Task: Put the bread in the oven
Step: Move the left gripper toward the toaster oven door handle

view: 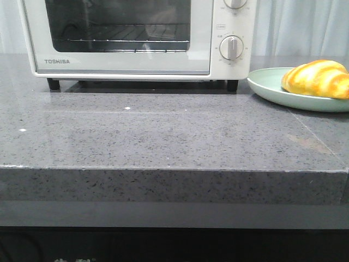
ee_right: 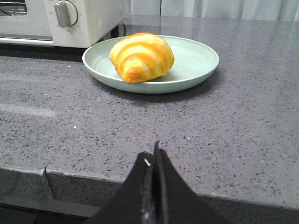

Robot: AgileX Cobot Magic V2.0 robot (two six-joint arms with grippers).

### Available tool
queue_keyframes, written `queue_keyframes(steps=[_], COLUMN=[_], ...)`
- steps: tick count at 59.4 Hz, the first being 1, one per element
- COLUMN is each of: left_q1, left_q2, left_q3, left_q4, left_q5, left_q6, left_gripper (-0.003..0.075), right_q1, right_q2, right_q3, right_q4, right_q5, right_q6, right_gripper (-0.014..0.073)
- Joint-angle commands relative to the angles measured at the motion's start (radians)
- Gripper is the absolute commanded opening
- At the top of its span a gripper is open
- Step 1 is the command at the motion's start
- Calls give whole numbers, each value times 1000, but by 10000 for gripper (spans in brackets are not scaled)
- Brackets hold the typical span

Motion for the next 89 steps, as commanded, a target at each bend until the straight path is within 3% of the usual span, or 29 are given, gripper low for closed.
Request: queue_keyframes(steps=[1,62,89], left_q1=[-1,-1,-1], left_q2=[-17,-17,-17], left_q3=[5,5,3], left_q4=[-2,-12,-12], left_q5=[-77,-77,-228], left_q6=[-9,-9,-9], left_gripper=[-20,-20,-20], right_q1=[-7,-7,-7], right_q2=[-23,-23,-23], right_q3=[-5,-5,-20], right_q4=[-2,-2,19], right_q5=[-84,-84,-148], right_q6=[1,1,2], right_gripper=[-60,-60,-60])
